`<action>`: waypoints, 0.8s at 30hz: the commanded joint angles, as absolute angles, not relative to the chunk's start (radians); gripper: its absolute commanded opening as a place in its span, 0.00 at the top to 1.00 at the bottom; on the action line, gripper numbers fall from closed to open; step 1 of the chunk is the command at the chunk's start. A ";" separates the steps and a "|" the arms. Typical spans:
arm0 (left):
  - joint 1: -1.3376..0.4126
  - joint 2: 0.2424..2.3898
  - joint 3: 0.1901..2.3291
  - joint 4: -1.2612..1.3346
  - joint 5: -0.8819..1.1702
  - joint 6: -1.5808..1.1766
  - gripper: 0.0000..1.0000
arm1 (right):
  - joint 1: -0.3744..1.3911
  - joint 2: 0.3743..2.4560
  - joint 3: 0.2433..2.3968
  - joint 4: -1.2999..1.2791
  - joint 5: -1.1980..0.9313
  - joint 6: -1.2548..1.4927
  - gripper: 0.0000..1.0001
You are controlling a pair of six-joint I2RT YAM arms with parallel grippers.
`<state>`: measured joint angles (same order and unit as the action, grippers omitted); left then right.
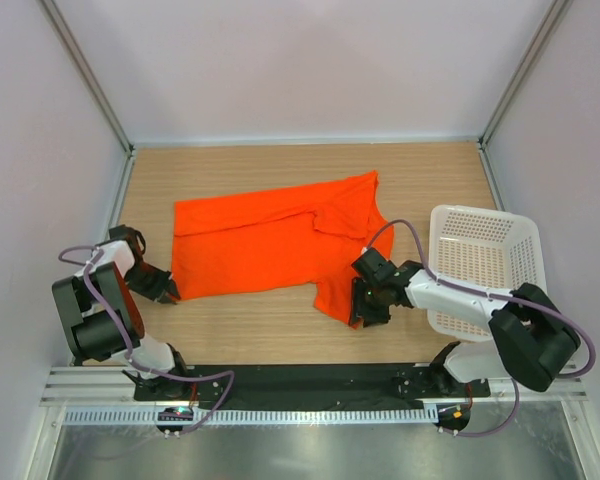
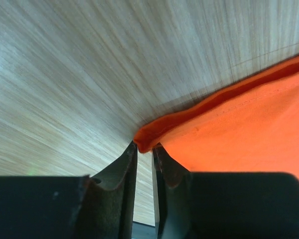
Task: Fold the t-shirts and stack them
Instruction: Fold the tshirt
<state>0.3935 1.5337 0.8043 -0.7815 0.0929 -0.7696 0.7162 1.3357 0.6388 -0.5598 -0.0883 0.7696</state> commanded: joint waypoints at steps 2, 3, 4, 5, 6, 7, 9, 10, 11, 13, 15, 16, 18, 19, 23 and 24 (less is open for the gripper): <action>0.399 1.562 0.838 -0.738 0.066 -0.733 0.85 | 0.721 1.368 0.661 -0.540 0.057 0.802 0.62; 0.400 1.563 0.839 -0.738 0.066 -0.732 0.86 | 0.719 1.368 0.660 -0.535 0.060 0.807 0.67; 0.399 1.560 0.841 -0.739 0.066 -0.729 0.86 | 0.719 1.365 0.652 -0.526 0.063 0.811 0.73; 0.399 1.556 0.841 -0.738 0.064 -0.723 0.90 | 0.719 1.365 0.650 -0.526 0.067 0.811 0.76; 0.399 1.551 0.841 -0.739 0.060 -0.721 0.91 | 0.719 1.365 0.647 -0.525 0.071 0.811 0.81; 0.399 1.549 0.838 -0.741 0.058 -0.718 0.92 | 0.721 1.355 0.641 -0.526 0.069 0.804 0.92; 0.399 1.546 0.841 -0.747 0.066 -0.712 0.98 | 0.721 1.332 0.647 -0.581 0.077 0.792 0.99; 0.400 1.545 0.844 -0.752 0.071 -0.709 1.00 | 0.721 1.290 0.650 -0.603 0.078 0.772 0.99; 0.399 1.540 0.845 -0.758 0.071 -0.704 1.00 | 0.722 1.258 0.652 -0.623 0.069 0.759 0.99; 0.399 1.529 0.845 -0.768 0.064 -0.700 1.00 | 0.723 1.203 0.656 -0.687 0.049 0.730 0.99; 0.400 1.511 0.845 -0.782 0.060 -0.701 1.00 | 0.724 1.138 0.672 -0.770 0.037 0.698 0.99; 0.399 1.503 0.845 -0.790 0.063 -0.703 1.00 | 0.726 1.120 0.678 -0.790 0.034 0.690 0.99; 0.399 1.483 0.847 -0.804 0.067 -0.707 1.00 | 0.726 1.077 0.705 -0.824 0.024 0.690 0.99; 0.397 1.462 0.848 -0.808 0.074 -0.710 1.00 | 0.726 1.069 0.721 -0.831 0.038 0.692 0.99; 0.393 1.427 0.879 -0.848 0.068 -0.710 1.00 | 0.723 1.127 0.839 -0.854 0.097 0.670 0.99; 0.387 1.422 0.897 -0.854 0.064 -0.709 1.00 | 0.716 1.172 0.895 -0.861 0.132 0.654 0.99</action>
<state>0.3927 1.4651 0.8371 -0.8219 0.0887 -0.7219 0.7185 1.1156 0.7750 -0.8276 0.0525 0.7017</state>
